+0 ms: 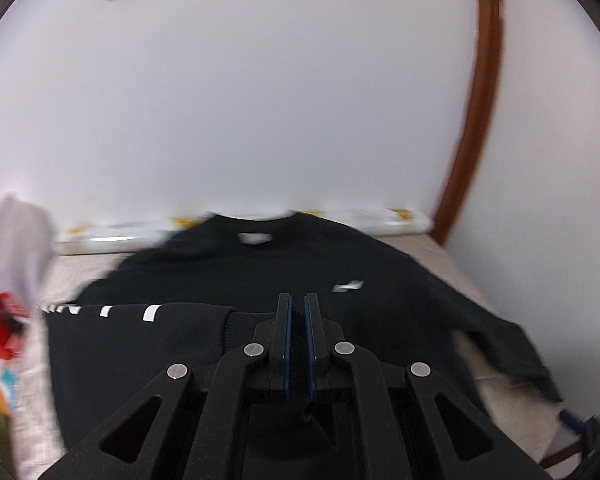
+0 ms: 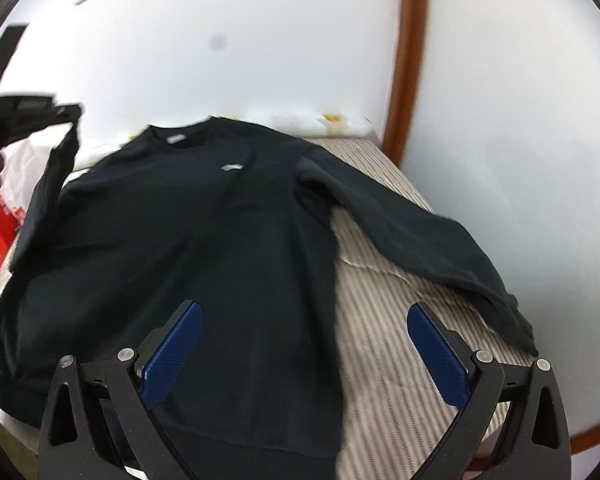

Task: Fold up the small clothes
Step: 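Fold the lettered sleeve across the sweatshirt chest with the left gripper, release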

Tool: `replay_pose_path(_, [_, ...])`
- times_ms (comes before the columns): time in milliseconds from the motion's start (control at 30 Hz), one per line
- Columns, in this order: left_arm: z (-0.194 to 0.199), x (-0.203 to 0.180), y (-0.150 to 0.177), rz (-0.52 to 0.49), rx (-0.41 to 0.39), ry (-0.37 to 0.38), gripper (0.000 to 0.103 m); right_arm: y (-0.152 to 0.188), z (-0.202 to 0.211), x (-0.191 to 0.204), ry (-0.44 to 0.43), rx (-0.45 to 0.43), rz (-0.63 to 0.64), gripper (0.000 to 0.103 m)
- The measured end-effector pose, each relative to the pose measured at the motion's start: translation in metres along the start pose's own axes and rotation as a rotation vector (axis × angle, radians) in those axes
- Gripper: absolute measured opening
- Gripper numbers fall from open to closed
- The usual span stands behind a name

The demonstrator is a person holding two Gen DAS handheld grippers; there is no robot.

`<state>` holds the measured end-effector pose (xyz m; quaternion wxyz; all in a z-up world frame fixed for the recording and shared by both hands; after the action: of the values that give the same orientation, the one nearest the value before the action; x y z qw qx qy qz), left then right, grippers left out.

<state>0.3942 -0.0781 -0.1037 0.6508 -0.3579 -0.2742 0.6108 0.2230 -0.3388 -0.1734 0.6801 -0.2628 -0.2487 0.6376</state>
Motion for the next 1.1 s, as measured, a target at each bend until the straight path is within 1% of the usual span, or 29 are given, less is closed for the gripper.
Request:
replay_pose_path(133, [-0.034,-0.059,-0.003,-0.041,0.028,0.079,0.006,0.018,-0.012,-0.03,0.018,0.037,-0.054,0.101])
replay_pose_path(233, [-0.049,-0.085,0.002,-0.06,0.053,0.106,0.006,0.032,-0.018,-0.045,0.039,0.064,-0.076,0.101])
replay_pose_path(333, [-0.061,-0.1,0.008,-0.055,0.075,0.13,0.006,0.039,-0.023,-0.05,0.043,0.08,-0.09,0.101])
replay_pose_path(433, [-0.063,-0.101,0.014,-0.034,0.091,0.142,0.008,0.041,-0.022,-0.048,0.045,0.086,-0.083,0.101])
replay_pose_path(500, [-0.06,-0.099,0.017,-0.025,0.11,0.16,0.023,0.036,-0.022,-0.041,0.037,0.081,-0.072,0.101])
replay_pose_path(533, [-0.057,-0.096,0.017,-0.028,0.111,0.16,0.044,0.032,-0.022,-0.035,0.027,0.075,-0.059,0.101])
replay_pose_path(567, [-0.05,-0.089,0.016,-0.033,0.094,0.148,0.06,0.029,-0.023,-0.031,0.02,0.073,-0.053,0.101])
replay_pose_path(600, [-0.045,-0.08,0.013,-0.035,0.069,0.131,0.062,0.023,-0.024,-0.022,0.004,0.07,-0.038,0.101])
replay_pose_path(667, [-0.028,-0.058,0.01,-0.047,0.027,0.098,0.062,0.015,-0.024,-0.008,-0.024,0.057,-0.006,0.099])
replay_pose_path(733, [-0.019,-0.029,0.01,-0.046,0.029,0.064,0.063,-0.003,-0.027,0.014,-0.055,0.034,0.054,0.095])
replay_pose_path(767, [-0.015,-0.008,0.012,-0.037,0.037,0.032,0.064,-0.007,-0.028,0.02,-0.064,0.026,0.07,0.092])
replay_pose_path(800, [-0.013,0.011,0.014,-0.028,0.048,-0.003,0.065,-0.016,-0.033,0.031,-0.08,0.019,0.089,0.087])
replay_pose_path(833, [-0.01,0.038,0.019,-0.014,0.059,-0.053,0.065,-0.023,-0.038,0.04,-0.093,0.021,0.1,0.084])
replay_pose_path(867, [-0.008,0.058,0.021,-0.006,0.066,-0.088,0.065,-0.03,-0.044,0.047,-0.105,0.022,0.112,0.074])
replay_pose_path(900, [-0.006,0.078,0.027,0.002,0.072,-0.128,0.065,-0.039,-0.053,0.056,-0.12,0.019,0.127,0.07])
replay_pose_path(933, [-0.004,0.107,0.035,0.013,0.076,-0.186,0.065,-0.047,-0.062,0.062,-0.125,0.017,0.136,0.069])
replay_pose_path(967, [-0.004,0.125,0.041,0.018,0.082,-0.221,0.065,-0.052,-0.068,0.066,-0.127,0.018,0.141,0.069])
replay_pose_path(1000, [-0.004,0.149,0.051,0.024,0.097,-0.266,0.066,-0.06,-0.082,0.071,-0.128,0.026,0.15,0.069])
replay_pose_path(1100, [-0.013,0.2,0.072,0.031,0.146,-0.345,0.066,-0.071,-0.114,0.079,-0.142,0.077,0.152,0.069])
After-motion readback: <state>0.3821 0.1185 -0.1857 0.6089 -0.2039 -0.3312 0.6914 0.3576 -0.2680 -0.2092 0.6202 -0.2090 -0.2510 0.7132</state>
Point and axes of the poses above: each gripper's, at about its wrist camera, not at the fingertips, and z roughly against the way its jaws point, x to its left, y to its underside, the point moved 10 cm from there along -z, roughly the way its jaws point, and after that the axes turned 6 degrees about -y, right-handed, at the moved point
